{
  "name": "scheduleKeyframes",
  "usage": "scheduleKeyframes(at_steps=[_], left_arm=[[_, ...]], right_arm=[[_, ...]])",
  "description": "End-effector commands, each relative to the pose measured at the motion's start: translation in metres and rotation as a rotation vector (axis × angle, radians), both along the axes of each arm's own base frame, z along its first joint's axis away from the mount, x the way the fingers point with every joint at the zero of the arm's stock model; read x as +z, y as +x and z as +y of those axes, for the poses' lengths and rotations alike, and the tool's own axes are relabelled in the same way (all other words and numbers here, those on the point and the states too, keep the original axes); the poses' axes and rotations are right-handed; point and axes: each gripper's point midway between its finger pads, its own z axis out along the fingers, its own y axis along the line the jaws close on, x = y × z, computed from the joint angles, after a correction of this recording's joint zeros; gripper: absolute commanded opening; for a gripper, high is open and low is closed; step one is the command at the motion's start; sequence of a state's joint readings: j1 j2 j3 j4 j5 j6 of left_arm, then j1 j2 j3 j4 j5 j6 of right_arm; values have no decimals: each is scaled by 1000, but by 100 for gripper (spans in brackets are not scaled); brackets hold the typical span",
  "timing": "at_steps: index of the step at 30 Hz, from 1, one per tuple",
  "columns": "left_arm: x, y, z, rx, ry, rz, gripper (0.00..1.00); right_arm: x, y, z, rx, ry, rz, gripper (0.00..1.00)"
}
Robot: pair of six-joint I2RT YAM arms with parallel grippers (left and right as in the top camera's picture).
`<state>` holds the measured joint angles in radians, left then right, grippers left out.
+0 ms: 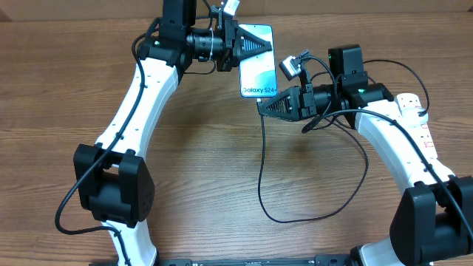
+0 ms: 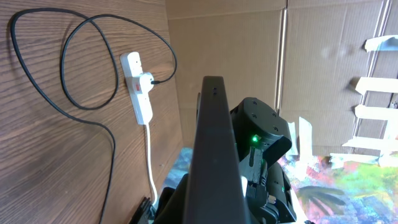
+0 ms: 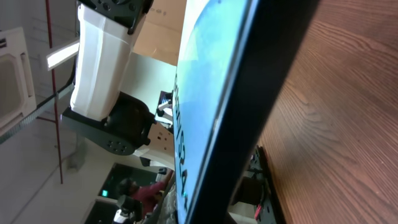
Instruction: Plug charger to phone and switch on socket
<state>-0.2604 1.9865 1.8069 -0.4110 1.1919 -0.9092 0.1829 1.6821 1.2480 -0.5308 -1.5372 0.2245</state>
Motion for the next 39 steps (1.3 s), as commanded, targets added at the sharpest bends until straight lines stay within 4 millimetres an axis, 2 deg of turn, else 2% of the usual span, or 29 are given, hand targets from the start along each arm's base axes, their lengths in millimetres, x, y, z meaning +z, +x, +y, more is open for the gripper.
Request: scheduleKeyframes(at_steps=[1,39], left_arm=[[9,-8,-4,-35,-18,-37,4],[8,-6,-4,-21,-9,-38,4]], right_arm=[[10,0,-5,5,28,-13,4],[8,-2,-5,6,20,36,4]])
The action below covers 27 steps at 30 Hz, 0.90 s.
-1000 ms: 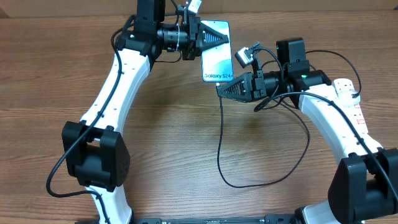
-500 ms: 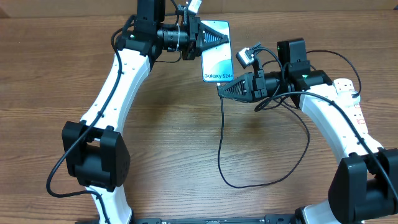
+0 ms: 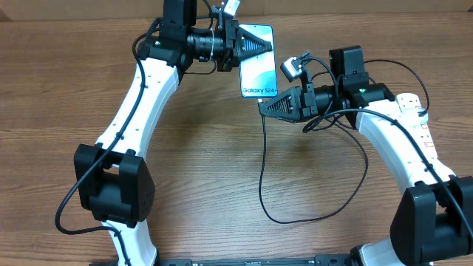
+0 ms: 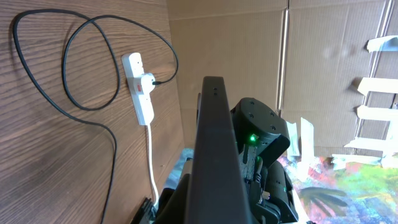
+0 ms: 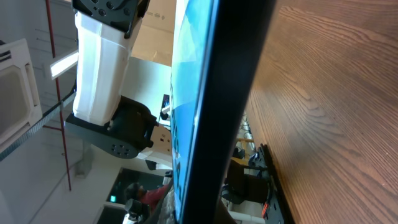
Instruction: Plug charger to phone and switch on socket
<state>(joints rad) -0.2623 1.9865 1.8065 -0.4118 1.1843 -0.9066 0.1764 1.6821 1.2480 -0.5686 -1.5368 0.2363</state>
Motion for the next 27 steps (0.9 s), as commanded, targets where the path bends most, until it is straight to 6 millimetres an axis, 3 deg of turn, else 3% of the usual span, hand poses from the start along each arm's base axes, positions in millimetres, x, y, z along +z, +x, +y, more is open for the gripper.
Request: scheduleKeyframes(at_steps=[1,27], left_arm=[[9,-6,-3,-25,-13,-35,4],[9,-6,-3,-30,-14,-45,4]], right_arm=[[10,-2,-3,12,29,-14,4],[12,1,-3,12,35,-50,4]])
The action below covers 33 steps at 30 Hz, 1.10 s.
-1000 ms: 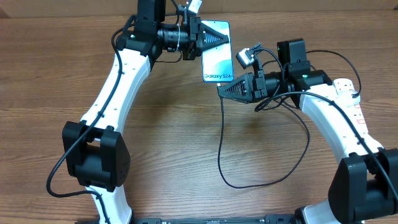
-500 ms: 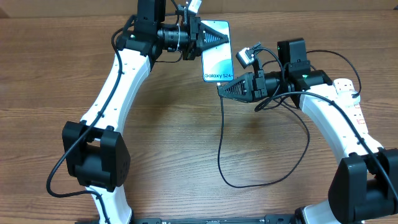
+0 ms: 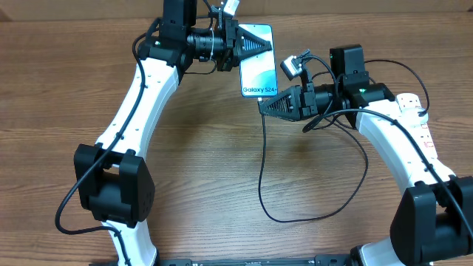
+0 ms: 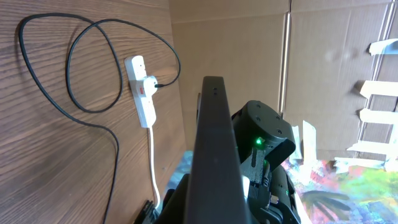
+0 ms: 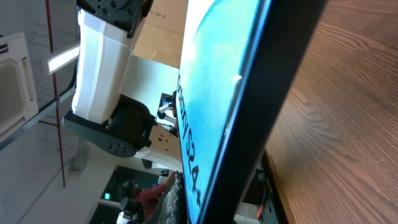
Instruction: Plug charger to phone and switch on socket
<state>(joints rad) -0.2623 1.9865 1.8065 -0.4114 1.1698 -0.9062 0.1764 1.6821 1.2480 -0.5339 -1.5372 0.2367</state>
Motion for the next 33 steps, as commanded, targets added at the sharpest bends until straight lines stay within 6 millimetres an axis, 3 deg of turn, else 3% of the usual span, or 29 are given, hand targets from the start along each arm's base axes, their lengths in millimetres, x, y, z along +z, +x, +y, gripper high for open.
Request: scheduleKeyframes(at_steps=[1,16,33], left_arm=[[10,-9,-4,-43,-22,-42,4],[15,-17,-5,-93,-50,-64,4],[26,-17,-6,-114,-87,-78,4]], right_arm=[[10,-1,-3,12,28,-15,3],[17,6,-2,13,27,-16,4],[10,12,-1,-26,-14,7,4]])
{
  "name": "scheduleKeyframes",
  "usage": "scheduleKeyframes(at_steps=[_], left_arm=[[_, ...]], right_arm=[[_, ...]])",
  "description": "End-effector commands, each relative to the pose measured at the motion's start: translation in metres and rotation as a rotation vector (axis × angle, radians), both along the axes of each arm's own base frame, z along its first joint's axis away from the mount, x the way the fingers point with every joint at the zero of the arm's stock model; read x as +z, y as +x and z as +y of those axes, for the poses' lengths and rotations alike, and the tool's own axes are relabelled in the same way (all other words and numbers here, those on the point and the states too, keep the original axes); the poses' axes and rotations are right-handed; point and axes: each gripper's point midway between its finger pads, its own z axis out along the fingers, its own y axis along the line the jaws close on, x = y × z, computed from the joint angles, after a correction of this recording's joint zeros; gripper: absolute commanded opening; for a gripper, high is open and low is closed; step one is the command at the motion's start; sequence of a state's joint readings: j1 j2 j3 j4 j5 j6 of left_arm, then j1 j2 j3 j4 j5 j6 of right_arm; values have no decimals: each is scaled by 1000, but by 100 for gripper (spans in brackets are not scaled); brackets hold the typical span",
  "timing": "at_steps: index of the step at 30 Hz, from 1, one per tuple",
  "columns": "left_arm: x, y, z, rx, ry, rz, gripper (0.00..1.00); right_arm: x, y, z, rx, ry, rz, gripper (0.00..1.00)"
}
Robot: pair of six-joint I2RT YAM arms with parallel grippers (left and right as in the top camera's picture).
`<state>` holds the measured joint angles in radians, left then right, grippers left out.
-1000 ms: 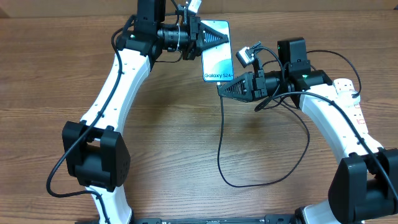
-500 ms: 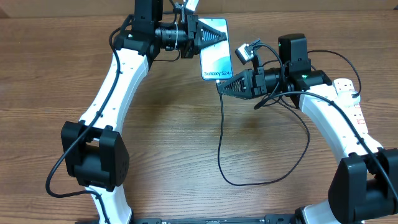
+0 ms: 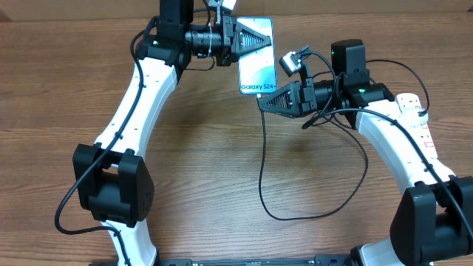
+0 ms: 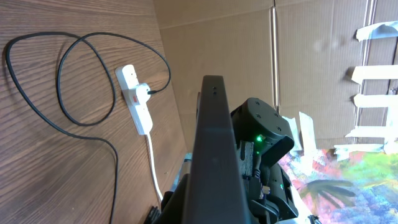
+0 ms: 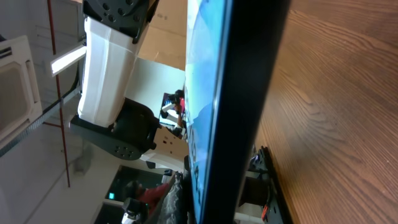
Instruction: Plug charger to phone and switch on socket
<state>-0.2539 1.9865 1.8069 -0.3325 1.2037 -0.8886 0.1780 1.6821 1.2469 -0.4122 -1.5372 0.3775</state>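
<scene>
My left gripper [image 3: 244,38] is shut on the upper half of a Galaxy phone [image 3: 256,63] and holds it off the table at the far middle, screen up. In the left wrist view only the phone's dark edge [image 4: 214,143] shows. Just below the phone's bottom edge is my right gripper [image 3: 264,102], shut on the end of the black charger cable [image 3: 260,185]. The plug itself is hidden. The right wrist view shows the phone edge-on [image 5: 245,93], filling the frame. The white power strip [image 3: 415,111] lies at the right, with the charger's adapter in it [image 4: 142,93].
The cable loops over the wooden table [image 3: 192,170] from the phone down towards the front and back up to the strip. Cardboard walls [image 4: 249,56] stand behind the table. The strip's white lead [image 4: 152,168] runs off the table's edge.
The left gripper and the phone have shifted a little towards the far edge. The right gripper has followed it, still at the phone's bottom edge. Both grips are unchanged.
At every earlier moment the left gripper held the phone raised and the right gripper held the cable's end at the phone's bottom edge, with only small changes of angle. Now both sit slightly further back.
</scene>
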Motion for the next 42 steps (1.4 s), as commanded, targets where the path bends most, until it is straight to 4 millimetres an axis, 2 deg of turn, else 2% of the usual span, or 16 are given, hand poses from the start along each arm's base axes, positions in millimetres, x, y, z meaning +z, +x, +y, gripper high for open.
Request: scheduleKeyframes(at_steps=[1,10,42], left_arm=[[14,-20,-8,-91,-47,22,5],[14,-20,-8,-83,-46,58,4],[14,-22,-8,-87,-50,112,4]], right_arm=[[4,5,-3,-25,-12,-11,4],[10,-1,-3,11,21,-4,4],[7,0,-3,-1,6,15,4]])
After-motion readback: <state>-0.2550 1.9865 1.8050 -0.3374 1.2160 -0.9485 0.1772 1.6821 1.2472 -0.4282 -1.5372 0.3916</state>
